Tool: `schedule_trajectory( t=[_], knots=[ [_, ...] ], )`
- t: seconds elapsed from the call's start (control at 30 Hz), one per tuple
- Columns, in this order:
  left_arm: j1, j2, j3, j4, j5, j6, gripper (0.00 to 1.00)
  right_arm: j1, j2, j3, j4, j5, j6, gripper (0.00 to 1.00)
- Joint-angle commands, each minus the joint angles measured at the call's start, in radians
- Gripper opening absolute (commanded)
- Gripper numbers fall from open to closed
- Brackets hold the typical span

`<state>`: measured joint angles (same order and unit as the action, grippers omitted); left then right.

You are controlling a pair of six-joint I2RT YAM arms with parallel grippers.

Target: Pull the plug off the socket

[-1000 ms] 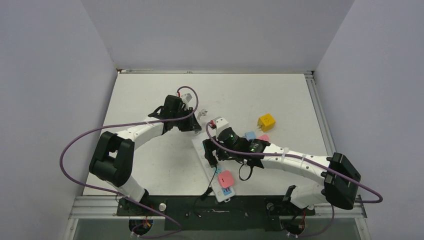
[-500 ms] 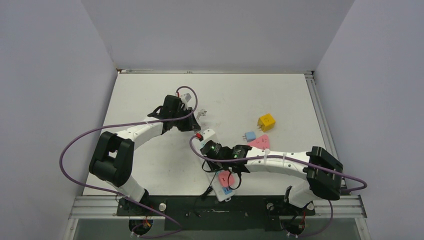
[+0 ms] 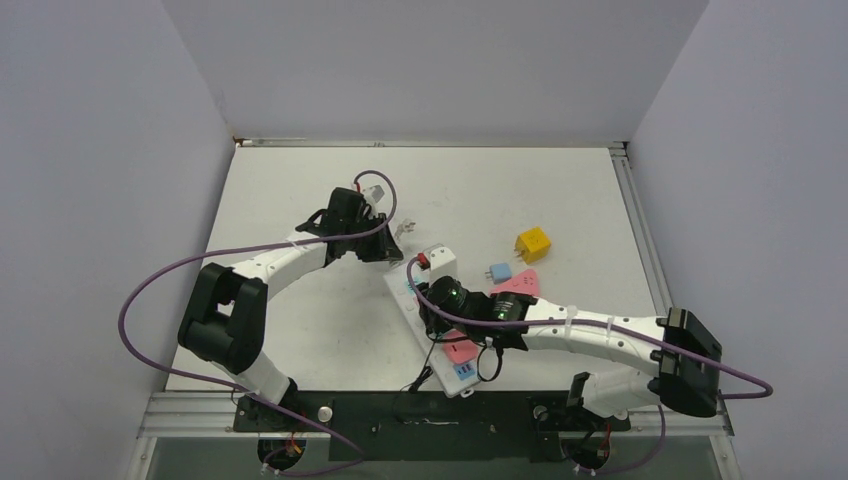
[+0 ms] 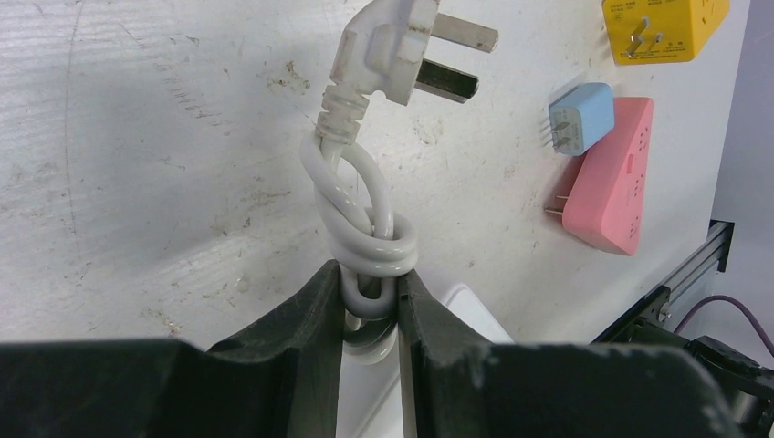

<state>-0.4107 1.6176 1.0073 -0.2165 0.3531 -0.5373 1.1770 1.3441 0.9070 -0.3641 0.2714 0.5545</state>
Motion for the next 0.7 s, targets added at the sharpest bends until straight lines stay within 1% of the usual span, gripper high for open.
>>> schedule_trajectory(
  t=[0.0, 0.13, 0.3, 0.57, 0.6, 0.67],
  knots=[
    [0.015, -0.009, 0.045, 0.022, -0.078, 0.051, 0.00, -0.028, -0.101, -0.019, 0.124, -0.059, 0.050, 0.05],
    [0.013, -0.011, 0.045, 0.024, -0.081, 0.057, 0.00, -0.052, -0.110, -0.046, 0.146, -0.112, 0.052, 0.05],
    [0.003, -0.034, 0.032, 0.052, -0.076, 0.067, 0.00, -0.047, -0.067, -0.041, 0.145, -0.139, -0.019, 0.05],
    [-0.057, -0.059, 0.062, -0.014, -0.196, 0.149, 0.00, -0.002, 0.001, -0.009, 0.159, -0.072, -0.092, 0.05],
    [-0.062, -0.059, 0.067, -0.025, -0.211, 0.159, 0.00, -0.015, 0.004, -0.004, 0.161, -0.063, -0.100, 0.05],
    [-0.072, -0.062, 0.079, -0.047, -0.247, 0.177, 0.00, 0.024, 0.002, 0.007, 0.161, -0.030, -0.115, 0.05]
  ],
)
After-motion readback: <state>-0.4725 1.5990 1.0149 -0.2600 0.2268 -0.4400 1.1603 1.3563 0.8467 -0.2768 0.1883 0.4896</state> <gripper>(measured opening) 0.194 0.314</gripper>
